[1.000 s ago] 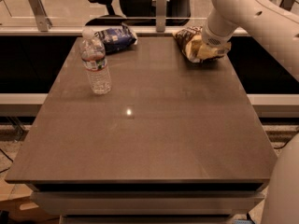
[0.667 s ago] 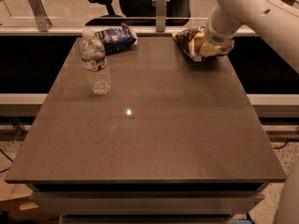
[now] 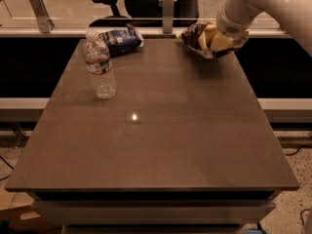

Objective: Move brown chip bag near water bottle

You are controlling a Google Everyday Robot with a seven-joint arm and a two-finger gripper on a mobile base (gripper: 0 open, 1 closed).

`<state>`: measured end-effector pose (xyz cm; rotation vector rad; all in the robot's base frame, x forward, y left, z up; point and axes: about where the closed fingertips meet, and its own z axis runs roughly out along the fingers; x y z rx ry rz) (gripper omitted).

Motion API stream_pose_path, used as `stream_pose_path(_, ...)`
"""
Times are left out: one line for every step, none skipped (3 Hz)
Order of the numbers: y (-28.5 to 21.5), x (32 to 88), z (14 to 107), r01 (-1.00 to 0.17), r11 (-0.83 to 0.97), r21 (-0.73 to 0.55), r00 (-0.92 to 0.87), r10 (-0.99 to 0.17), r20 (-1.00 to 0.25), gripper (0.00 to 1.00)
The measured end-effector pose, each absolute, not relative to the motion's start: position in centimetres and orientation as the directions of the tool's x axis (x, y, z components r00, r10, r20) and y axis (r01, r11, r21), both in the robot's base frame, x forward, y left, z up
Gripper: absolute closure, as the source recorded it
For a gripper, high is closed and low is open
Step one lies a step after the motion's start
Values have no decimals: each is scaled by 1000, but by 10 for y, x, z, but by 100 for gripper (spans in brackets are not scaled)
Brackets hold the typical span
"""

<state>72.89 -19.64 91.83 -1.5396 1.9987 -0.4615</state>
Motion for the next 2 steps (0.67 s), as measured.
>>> stream_pose_path(-193,720,940,-757,248,-605,-154,-967,-204,100)
stream_pose_path(-192,701,965,-742,242,-626,-132,-967,-217,100)
